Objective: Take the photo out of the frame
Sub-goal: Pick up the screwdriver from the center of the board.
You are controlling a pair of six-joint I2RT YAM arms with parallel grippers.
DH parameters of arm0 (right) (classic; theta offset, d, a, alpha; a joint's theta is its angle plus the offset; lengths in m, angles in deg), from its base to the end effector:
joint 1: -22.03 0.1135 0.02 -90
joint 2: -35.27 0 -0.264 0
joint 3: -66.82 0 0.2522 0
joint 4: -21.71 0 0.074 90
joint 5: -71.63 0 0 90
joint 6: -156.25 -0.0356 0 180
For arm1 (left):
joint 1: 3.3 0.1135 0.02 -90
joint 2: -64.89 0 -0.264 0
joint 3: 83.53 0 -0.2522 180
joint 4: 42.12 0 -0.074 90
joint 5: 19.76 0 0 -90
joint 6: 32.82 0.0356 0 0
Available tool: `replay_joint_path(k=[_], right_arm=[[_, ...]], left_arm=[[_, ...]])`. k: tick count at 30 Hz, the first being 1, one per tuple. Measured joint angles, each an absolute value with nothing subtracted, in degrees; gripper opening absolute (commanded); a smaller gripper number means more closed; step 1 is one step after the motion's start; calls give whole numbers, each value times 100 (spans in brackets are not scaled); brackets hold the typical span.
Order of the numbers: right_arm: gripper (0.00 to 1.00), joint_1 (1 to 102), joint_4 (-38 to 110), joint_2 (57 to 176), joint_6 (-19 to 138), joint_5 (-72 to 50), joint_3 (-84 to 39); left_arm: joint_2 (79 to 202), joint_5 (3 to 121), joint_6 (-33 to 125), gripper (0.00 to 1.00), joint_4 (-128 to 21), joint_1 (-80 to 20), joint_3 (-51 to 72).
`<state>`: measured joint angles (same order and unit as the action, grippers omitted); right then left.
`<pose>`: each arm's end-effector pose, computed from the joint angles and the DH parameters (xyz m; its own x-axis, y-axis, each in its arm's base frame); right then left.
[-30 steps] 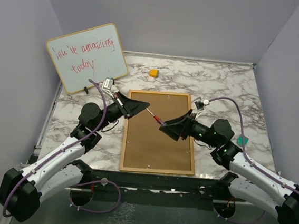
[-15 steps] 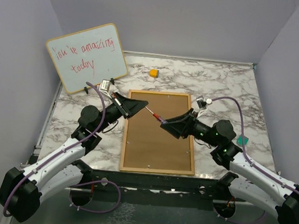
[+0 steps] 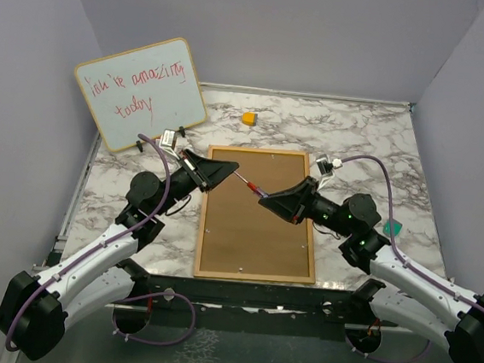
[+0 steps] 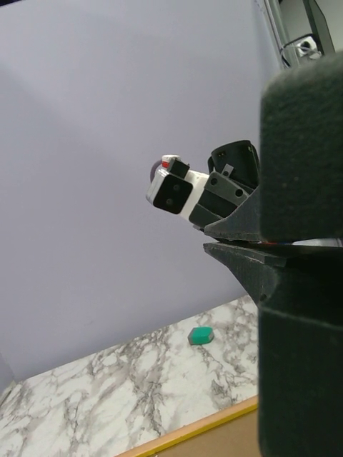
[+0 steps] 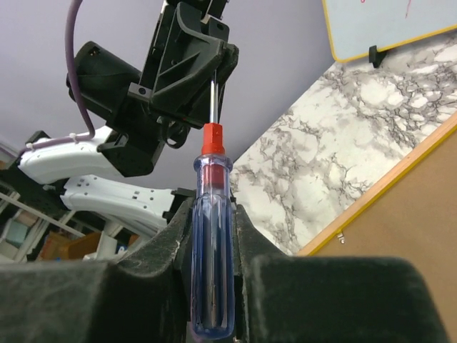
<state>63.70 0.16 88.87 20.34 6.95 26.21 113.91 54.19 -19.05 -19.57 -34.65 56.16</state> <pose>0.1498 0.1537 0.2851 -0.5812 0.3519 -0.7338 -0.7178 0.2031 0.6660 0.1667 -0.1131 0.3005 -0.6597 -0.6911 -0.2953 0.3720 0.0412 -0.9273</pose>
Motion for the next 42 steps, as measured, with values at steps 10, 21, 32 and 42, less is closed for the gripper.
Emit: replay_joint_path(k=[10, 21, 32, 42], right_arm=[[1, 6372, 324, 8684, 2043, 566, 2577], [1, 6370, 1638, 8581, 2574, 597, 1996], [1, 6370, 3741, 8432, 4502, 2149, 684], [1, 6370, 5616, 8727, 5826, 3017, -42]], left_arm=[[11382, 5404, -1804, 69, -1944, -3465, 5610], [11393, 5185, -250, 99, -4081, -3295, 4333], [11791, 3924, 2476, 99, -7115, -3212, 2720], [12106, 1745, 3225, 99, -7576, -3214, 2685]])
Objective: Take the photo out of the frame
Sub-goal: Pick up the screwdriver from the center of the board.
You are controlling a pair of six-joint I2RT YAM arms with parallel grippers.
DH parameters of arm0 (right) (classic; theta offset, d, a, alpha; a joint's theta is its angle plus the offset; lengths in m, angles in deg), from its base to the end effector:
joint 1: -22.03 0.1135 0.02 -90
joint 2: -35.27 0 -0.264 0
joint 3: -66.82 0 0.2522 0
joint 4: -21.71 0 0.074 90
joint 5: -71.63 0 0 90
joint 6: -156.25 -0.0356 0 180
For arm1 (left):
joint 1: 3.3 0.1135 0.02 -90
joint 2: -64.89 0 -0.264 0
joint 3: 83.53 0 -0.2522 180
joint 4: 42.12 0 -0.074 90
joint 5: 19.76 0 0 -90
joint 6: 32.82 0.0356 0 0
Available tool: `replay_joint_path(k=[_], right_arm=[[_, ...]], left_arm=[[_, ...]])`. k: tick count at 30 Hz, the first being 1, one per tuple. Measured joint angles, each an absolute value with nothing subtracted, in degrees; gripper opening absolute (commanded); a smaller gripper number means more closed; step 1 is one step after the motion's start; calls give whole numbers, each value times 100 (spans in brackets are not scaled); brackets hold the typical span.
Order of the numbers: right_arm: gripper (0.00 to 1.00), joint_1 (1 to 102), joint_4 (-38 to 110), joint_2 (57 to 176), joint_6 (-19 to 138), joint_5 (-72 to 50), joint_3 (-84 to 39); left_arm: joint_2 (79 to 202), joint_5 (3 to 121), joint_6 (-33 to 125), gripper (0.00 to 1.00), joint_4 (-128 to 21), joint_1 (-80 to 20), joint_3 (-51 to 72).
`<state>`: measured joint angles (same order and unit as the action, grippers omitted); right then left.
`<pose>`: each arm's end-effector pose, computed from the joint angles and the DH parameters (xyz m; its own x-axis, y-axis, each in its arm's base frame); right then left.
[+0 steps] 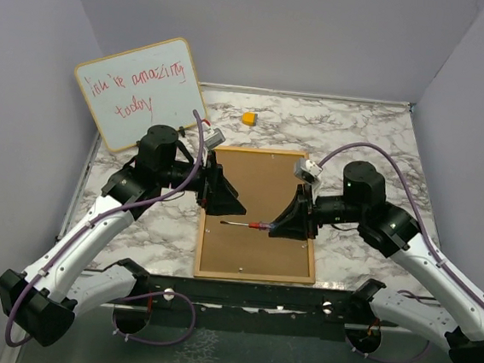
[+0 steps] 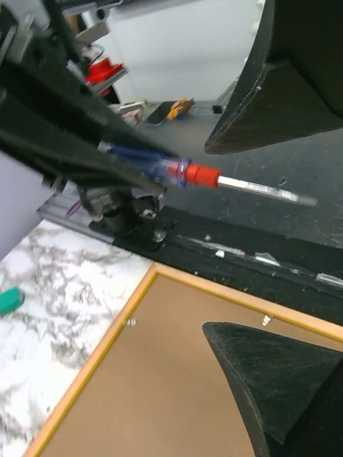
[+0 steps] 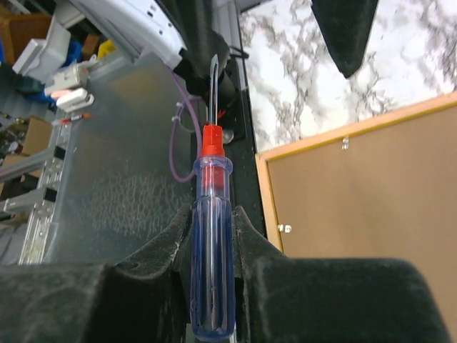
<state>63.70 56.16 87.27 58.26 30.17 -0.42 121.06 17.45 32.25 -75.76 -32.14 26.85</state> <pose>0.1264 0.1482 0.3557 -0.3781 -0.2133 -0.9009 -0.9253 0.0543 0.3754 0.1685 -0.1252 0.3585 -0.6731 0.0797 -0.7352 0.7309 0.2236 -0.6449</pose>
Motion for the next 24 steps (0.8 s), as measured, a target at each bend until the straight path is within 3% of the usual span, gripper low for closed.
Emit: replay_joint_path(k=[11, 19, 24], right_arm=[[1, 6370, 6158, 8963, 6340, 2894, -144], [1, 6370, 6119, 9151, 6524, 2837, -192], [1, 6370, 6132, 9481, 6744, 2870, -269]], left_arm=[[12125, 855, 3345, 97, -7578, -3214, 2725], [12127, 903, 3433, 81, -7806, -3220, 3061], [12130, 921, 3769, 65, -8096, -3229, 3061]])
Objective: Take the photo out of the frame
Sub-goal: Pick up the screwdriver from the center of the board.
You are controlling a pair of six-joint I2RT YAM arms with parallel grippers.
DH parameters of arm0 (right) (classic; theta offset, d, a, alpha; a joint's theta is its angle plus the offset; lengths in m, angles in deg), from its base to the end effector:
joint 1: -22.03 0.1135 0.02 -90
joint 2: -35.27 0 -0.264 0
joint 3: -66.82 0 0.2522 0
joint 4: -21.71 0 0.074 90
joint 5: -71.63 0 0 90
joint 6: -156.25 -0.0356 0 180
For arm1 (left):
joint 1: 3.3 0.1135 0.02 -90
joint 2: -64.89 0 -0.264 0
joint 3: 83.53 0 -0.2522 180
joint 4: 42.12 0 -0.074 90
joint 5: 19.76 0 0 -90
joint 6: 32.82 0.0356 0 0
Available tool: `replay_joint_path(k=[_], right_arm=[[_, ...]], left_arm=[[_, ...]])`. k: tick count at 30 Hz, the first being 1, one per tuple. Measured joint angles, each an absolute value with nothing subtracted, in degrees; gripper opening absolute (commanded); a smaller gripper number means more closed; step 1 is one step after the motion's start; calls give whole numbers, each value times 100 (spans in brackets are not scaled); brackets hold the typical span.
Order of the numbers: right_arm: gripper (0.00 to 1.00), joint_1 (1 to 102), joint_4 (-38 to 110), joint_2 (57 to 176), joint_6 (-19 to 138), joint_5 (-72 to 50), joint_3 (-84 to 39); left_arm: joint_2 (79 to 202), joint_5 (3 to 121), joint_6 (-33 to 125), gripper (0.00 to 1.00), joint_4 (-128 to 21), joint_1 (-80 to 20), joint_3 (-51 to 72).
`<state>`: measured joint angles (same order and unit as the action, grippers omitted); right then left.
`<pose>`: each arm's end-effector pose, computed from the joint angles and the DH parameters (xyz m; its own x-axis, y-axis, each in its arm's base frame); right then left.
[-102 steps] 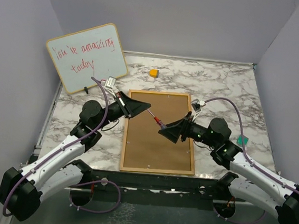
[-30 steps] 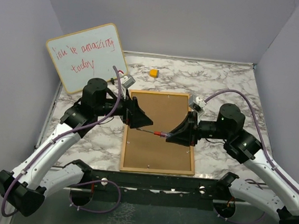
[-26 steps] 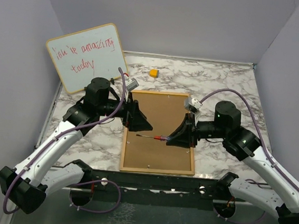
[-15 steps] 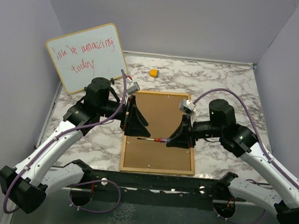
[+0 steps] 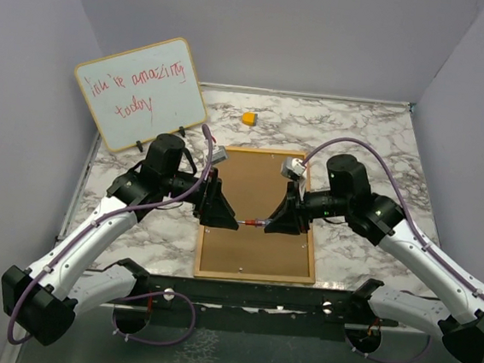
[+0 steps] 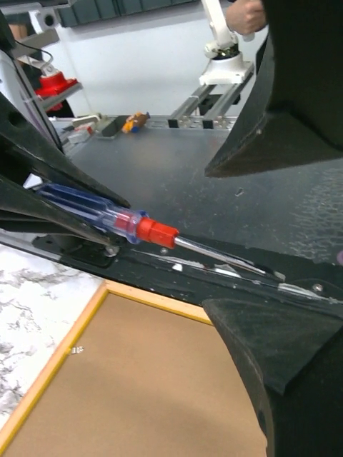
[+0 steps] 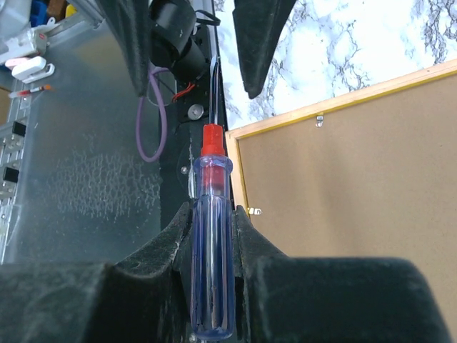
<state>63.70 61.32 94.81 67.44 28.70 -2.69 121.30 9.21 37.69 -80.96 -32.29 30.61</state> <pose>0.1470 0.1657 0.3361 -0.3501 -0.3305 -0.8765 -0.9357 0.0788 0.3440 0.1618 -0.1253 0.3300 -0.7054 0.2061 -0.6781 0.7066 0.1305 -0.6954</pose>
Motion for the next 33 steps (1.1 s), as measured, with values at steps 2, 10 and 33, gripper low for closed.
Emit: replay_joint_path(k=[2, 10, 33], right_arm=[[1, 6370, 6132, 9490, 6838, 2868, -271], [1, 6370, 6217, 9571, 7265, 3025, -457], [1, 6359, 6656, 10137, 7874, 3602, -787]], left_arm=[[12173, 938, 4025, 60, -8385, -3229, 3031], [12278, 1008, 4583, 40, -8982, -3304, 2996], [12263, 827, 4856, 0, -9198, -3343, 2913]])
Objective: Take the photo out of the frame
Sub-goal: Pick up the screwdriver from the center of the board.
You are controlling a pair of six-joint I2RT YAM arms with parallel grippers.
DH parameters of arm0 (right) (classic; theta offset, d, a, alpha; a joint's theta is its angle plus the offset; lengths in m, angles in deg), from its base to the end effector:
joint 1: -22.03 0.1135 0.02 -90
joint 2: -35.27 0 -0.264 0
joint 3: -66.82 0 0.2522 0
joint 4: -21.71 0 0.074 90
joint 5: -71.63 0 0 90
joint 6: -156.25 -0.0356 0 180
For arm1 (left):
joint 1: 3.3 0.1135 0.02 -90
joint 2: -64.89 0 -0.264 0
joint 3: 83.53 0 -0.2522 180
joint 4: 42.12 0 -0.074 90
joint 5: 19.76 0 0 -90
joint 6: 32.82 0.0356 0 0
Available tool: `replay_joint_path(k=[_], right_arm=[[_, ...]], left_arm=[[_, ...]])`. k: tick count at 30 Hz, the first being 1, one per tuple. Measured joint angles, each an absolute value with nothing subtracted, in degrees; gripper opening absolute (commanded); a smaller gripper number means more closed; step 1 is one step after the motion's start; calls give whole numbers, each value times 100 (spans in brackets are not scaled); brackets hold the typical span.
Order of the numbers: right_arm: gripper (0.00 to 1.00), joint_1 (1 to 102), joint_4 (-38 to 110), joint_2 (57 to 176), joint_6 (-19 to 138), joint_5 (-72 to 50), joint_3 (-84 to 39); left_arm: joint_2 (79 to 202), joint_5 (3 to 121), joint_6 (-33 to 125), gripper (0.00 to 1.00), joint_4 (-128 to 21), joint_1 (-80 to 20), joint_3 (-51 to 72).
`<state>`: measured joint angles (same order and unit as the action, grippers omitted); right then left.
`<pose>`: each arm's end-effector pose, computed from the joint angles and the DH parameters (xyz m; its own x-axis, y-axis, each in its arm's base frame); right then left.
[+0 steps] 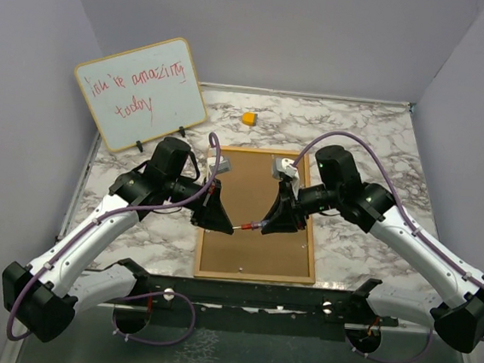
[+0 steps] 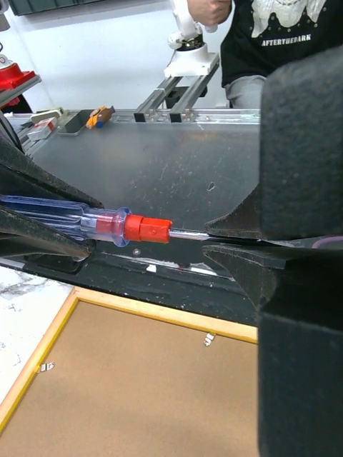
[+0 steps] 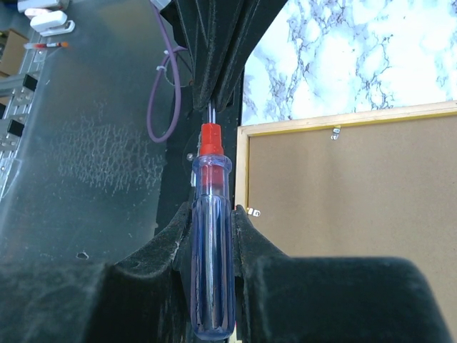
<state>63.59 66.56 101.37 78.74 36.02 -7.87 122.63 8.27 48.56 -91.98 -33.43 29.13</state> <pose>0.1595 0.1801 0.3365 -0.2425 -0.3833 -0.8913 -0.9518 -0.0841 0.2951 0.1546 -0.1261 0.3202 -0.6753 0.3105 -0.6690 0.7255 0.1162 -0.6784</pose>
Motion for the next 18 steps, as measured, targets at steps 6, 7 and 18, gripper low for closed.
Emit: replay_joint_path(k=[6, 7, 18], right_arm=[[1, 6359, 6654, 10137, 7861, 3605, -798], [1, 6362, 6650, 10137, 7835, 3600, -798], [25, 6362, 6506, 10137, 7643, 3613, -798]], left_arm=[[12239, 770, 4915, 0, -9196, -3343, 2913], [12230, 770, 4930, 0, -9198, -3343, 2913], [12040, 792, 4980, 0, -9207, -3341, 2871]])
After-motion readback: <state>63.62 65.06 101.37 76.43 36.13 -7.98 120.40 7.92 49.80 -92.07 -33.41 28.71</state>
